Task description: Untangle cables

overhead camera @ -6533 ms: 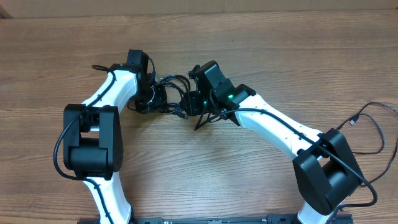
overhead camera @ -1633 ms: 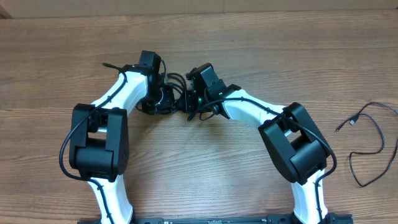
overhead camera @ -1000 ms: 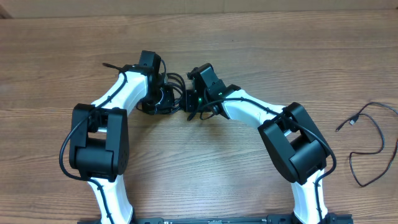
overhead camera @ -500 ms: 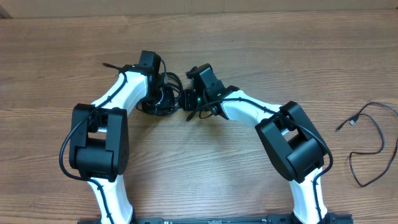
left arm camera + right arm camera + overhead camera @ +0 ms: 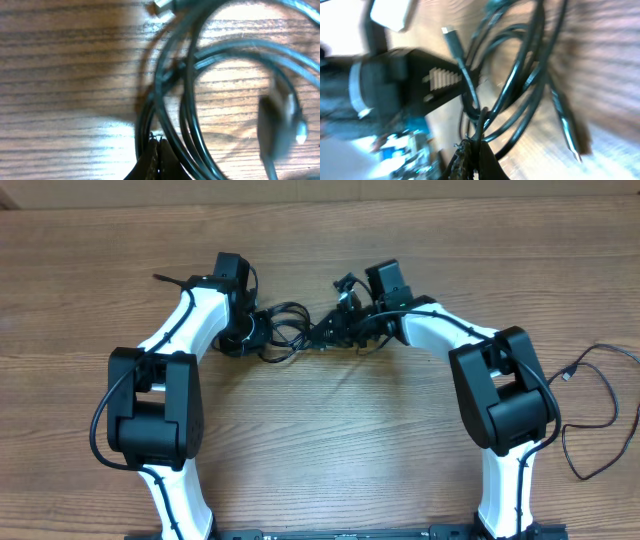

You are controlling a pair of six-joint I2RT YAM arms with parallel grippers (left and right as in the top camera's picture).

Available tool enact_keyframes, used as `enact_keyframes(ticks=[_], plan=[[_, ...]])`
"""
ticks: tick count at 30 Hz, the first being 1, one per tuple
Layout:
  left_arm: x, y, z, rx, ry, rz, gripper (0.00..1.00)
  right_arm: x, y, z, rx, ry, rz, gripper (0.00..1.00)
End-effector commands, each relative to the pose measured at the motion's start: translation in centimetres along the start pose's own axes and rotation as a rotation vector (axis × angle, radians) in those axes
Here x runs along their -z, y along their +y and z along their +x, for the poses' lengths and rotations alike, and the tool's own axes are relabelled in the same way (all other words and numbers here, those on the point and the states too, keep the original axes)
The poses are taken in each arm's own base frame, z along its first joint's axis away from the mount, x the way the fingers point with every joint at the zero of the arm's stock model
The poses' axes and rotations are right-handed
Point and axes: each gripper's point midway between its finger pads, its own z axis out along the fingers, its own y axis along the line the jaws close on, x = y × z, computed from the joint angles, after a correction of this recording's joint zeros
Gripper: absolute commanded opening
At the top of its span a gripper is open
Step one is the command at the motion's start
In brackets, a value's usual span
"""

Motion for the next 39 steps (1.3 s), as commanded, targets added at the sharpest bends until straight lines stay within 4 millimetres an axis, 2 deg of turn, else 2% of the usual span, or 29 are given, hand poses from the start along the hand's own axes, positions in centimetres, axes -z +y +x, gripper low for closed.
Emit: enact_keyframes(ticks=[1,4,6,9,11,13,15,18,21,22,24,27,29,31,33,37,38,39], plan=[[-0.9,0.4,0.6,0.001,0.011,-0.016,0.04,0.8,4.4,2.0,0.034,0.119,-0.217,0.04],[-1.3,0.9,1.8,0.01,0.046,-0.028,0.04,0.9,4.4,2.5,-0.003,0.14,-0.223,0.04],[-0.2,0.8,1.2,0.025,0.031,-0.003,0.04,0.9,4.1,3.0,-0.081,0.158,-0.21,0.04],[2.8,-0.6,-0.4,0.039,-0.028,0.116,0.04,0.9,4.1,2.9,-0.181,0.167,-0.203,0.04],[5.8,-1.4,-1.3,0.042,-0.087,0.187,0.04,0.9,4.2,2.9,-0.255,0.174,-0.197,0.04],[7.9,-1.5,-1.8,0.034,-0.145,0.192,0.04,0.9,4.2,2.9,-0.31,0.18,-0.193,0.04],[11.5,-1.1,-2.5,0.026,-0.25,0.168,0.04,0.9,4.3,2.9,-0.427,0.196,-0.189,0.04],[15.3,-1.4,-2.6,0.04,-0.347,0.195,0.04,0.9,4.3,2.9,-0.5,0.202,-0.183,0.04],[17.2,-2.4,-1.4,0.059,-0.35,0.246,0.16,0.9,4.5,2.5,-0.489,0.194,-0.19,0.04],[16.8,-3.3,-0.1,0.056,-0.288,0.282,0.18,0.9,4.6,2.3,-0.504,0.192,-0.192,0.04],[15.9,-4.1,1.3,0.054,-0.212,0.305,0.19,0.9,4.7,2.2,-0.535,0.193,-0.192,0.04],[13.2,-5.1,3.7,0.036,-0.088,0.285,0.22,0.9,5.0,1.6,-0.576,0.186,-0.2,0.04],[11.7,-5.9,5.3,0.02,-0.016,0.267,0.13,0.9,5.2,1.3,-0.608,0.181,-0.202,0.04],[10.6,-6.3,6.4,0.004,0.025,0.255,0.1,0.9,5.2,0.9,-0.629,0.166,-0.197,0.04],[9.9,-6.2,6.5,0.014,0.026,0.255,0.18,0.8,5.0,0.7,-0.667,0.158,-0.187,0.04],[8.3,-6.1,5.9,0.054,-0.002,0.27,0.25,0.7,4.8,0.4,-0.665,0.138,-0.178,0.04],[8.1,-6.2,5.6,0.047,-0.018,0.277,0.3,0.7,4.8,0.4,-0.665,0.137,-0.178,0.04],[7.6,-6.2,4.7,0.02,-0.066,0.274,0.41,0.7,4.8,0.4,-0.664,0.137,-0.178,0.04]])
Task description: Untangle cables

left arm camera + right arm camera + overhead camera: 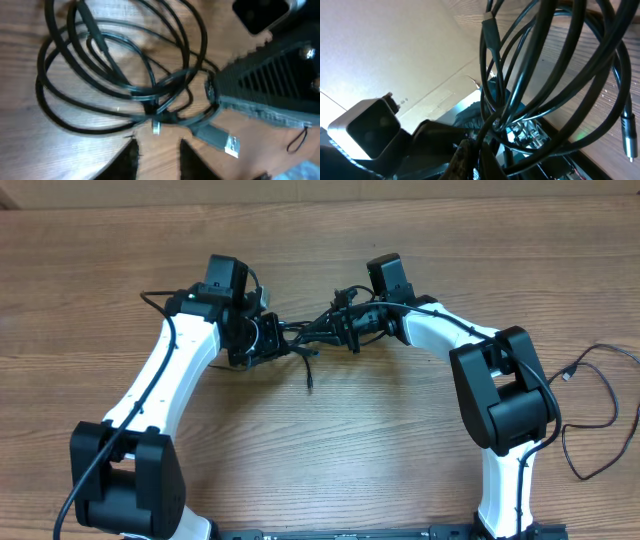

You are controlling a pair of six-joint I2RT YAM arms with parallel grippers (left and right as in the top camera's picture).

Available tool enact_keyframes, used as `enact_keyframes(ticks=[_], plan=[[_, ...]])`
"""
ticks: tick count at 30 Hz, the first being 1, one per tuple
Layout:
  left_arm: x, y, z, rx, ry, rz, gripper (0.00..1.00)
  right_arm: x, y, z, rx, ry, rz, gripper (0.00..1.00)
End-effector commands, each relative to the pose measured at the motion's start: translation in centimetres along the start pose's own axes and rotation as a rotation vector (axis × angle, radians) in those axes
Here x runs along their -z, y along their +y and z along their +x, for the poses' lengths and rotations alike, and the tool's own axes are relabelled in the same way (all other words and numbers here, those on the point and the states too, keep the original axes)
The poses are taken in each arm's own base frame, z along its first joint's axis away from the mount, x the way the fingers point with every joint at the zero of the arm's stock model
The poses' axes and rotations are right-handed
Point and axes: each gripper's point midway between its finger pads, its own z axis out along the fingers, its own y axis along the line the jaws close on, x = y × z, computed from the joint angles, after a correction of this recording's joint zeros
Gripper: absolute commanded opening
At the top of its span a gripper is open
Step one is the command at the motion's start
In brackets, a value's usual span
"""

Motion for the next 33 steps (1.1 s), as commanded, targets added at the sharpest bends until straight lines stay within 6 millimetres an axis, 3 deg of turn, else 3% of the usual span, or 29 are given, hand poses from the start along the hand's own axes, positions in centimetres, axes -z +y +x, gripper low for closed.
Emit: enact_keyframes(ticks=[1,8,13,18,26,29,33], plan=[[-1.2,0.6,-1.0,-0.006,-0.048,-0.002,0.43,0.2,0.8,0.3,0.007,-0.008,-0.006,0.04],[-2.1,0.9,-1.3,-0.019,-0.077,0.007,0.46,0.2,0.8,0.3,0.009,-0.008,-0.007,0.04],[-3.1,3.5,-1.2,-0.009,-0.105,-0.095,0.38,0.2,0.9,0.3,0.019,-0.008,-0.008,0.04],[-3.2,4.4,-1.6,-0.009,-0.133,-0.143,0.38,0.2,0.9,0.3,0.025,-0.008,-0.008,0.04],[-4.7,6.5,-0.9,0.01,-0.129,-0.199,0.05,0.2,0.9,0.4,0.03,-0.004,-0.009,0.04],[-5.1,6.9,-0.8,0.015,-0.121,-0.204,0.04,0.2,0.9,0.4,0.032,-0.004,-0.009,0.04],[-4.1,7.6,-2.0,0.074,-0.147,-0.193,0.06,0.2,0.9,0.4,0.032,-0.004,-0.009,0.04]])
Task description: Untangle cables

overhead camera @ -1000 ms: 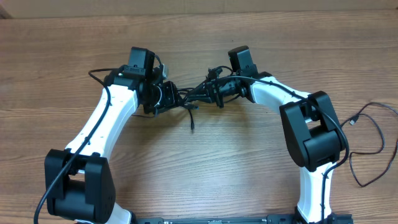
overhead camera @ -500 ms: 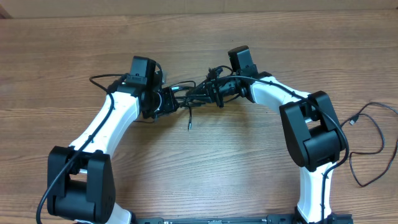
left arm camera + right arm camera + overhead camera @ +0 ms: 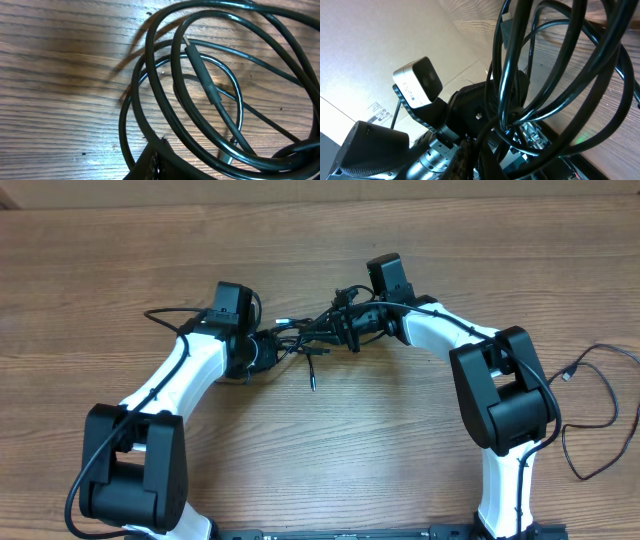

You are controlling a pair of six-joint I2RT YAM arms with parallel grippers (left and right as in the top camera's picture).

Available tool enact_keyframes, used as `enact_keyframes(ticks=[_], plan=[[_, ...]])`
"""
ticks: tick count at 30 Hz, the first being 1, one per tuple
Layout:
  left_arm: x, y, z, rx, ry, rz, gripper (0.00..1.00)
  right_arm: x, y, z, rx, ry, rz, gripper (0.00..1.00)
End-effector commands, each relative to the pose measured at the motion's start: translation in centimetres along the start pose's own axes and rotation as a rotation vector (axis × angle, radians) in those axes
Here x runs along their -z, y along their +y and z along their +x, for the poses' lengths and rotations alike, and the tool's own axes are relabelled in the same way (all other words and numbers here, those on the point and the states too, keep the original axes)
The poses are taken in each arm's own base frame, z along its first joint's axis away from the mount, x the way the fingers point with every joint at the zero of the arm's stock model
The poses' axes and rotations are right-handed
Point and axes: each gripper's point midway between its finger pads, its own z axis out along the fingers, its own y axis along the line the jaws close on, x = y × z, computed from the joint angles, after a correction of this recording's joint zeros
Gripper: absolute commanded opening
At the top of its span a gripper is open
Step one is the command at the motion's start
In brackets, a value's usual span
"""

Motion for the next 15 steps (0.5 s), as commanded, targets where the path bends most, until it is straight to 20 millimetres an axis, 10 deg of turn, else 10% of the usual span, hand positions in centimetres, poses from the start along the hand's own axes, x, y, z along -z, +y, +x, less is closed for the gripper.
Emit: enact_keyframes(ticks=[1,9,15], plan=[[0.6,1.8,-0.8,0.132,0.007,-0.001,0.07,0.2,0.9,0.7,0.034,0.015,-0.013,0.04],[3.6,-1.8,0.8,0.308,0.227,0.434,0.17,0.2,0.9,0.7,0.053,0.015,-0.013,0.04],[3.7,-1.8,1.9,0.357,0.279,0.422,0.48,0.2,0.9,0.7,0.053,0.014,-0.013,0.04]])
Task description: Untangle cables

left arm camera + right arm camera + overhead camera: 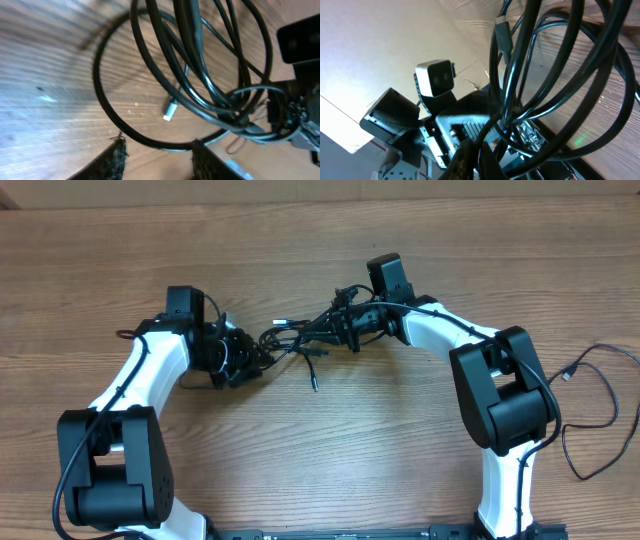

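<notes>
A bundle of black cables [300, 338] is stretched between my two grippers on the wooden table [350, 470]. My right gripper [342, 330] is shut on several strands at the bundle's right end; in the right wrist view the loops [540, 75] hang off the closed gripper [481, 146]. At the left end my left gripper [246, 362] stands open. In the left wrist view one loop [150, 141] crosses just ahead of that gripper [157, 148]. A silver plug tip [170, 110] lies inside the loops. One loose end [312, 380] trails toward the front.
A separate black cable [605, 415] with a small plug [568, 375] lies at the right edge of the table, beside the right arm's base [505, 400]. Bare wood spreads in front of the bundle.
My left gripper was shut at the bundle's left end; now it is open and its wrist has moved left. The bundle's left loops lie farther left. The right gripper has not moved.
First both grippers were shut at the bunched cables. Then the left was open and the bundle lay stretched between the arms with an end trailing forward. Later the left was shut low on the loops. Now it is open, farther left; the right stays shut on its strands.
</notes>
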You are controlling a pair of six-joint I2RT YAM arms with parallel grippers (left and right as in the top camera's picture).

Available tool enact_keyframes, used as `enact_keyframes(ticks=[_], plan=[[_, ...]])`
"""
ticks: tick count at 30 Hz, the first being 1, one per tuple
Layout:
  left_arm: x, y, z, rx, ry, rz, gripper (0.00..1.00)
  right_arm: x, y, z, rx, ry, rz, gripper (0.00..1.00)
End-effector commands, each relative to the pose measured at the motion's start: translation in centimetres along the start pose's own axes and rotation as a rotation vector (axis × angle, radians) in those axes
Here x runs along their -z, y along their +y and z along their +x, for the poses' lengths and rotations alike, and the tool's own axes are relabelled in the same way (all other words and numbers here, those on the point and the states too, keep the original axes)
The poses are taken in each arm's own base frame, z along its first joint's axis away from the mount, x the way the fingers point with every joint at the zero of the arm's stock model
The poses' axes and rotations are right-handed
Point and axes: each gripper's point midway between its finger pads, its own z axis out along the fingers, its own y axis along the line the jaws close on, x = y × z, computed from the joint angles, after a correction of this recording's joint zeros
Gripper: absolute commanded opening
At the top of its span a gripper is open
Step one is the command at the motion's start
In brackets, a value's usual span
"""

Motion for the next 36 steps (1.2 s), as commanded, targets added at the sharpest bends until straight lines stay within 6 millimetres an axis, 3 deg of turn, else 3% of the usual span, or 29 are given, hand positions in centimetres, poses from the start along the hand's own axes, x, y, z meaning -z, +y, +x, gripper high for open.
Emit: enact_keyframes(ticks=[1,7,10,17,23,27,28,33,36], plan=[[0.1,-1.4,0.5,0.07,0.039,0.06,0.48,0.2,0.9,0.7,0.035,0.014,-0.013,0.04],[0.1,-2.6,1.2,0.404,0.102,0.11,0.43,0.2,0.9,0.7,0.035,0.014,-0.013,0.04],[0.1,-2.7,0.8,0.392,0.084,0.114,0.47,0.2,0.9,0.7,0.035,0.014,-0.013,0.04],[-0.1,-0.9,-3.6,0.343,-0.161,0.001,0.56,0.2,0.9,0.7,0.039,0.015,-0.013,0.04],[-1.5,-3.7,-3.7,0.247,-0.197,0.035,0.61,0.2,0.9,0.7,0.043,0.014,-0.013,0.04],[-2.4,-3.9,-3.4,0.267,-0.229,-0.004,0.68,0.1,0.9,0.7,0.043,0.016,-0.012,0.04],[-2.6,-3.9,-3.4,0.262,-0.233,-0.014,0.65,0.1,0.9,0.7,0.043,0.016,-0.012,0.04],[-3.2,-2.7,-3.5,0.272,-0.235,-0.059,0.13,0.1,0.9,0.8,0.044,0.019,-0.013,0.04],[-3.4,-2.0,-3.8,0.228,-0.227,-0.076,0.04,0.4,1.2,1.6,0.105,0.072,-0.034,0.04]])
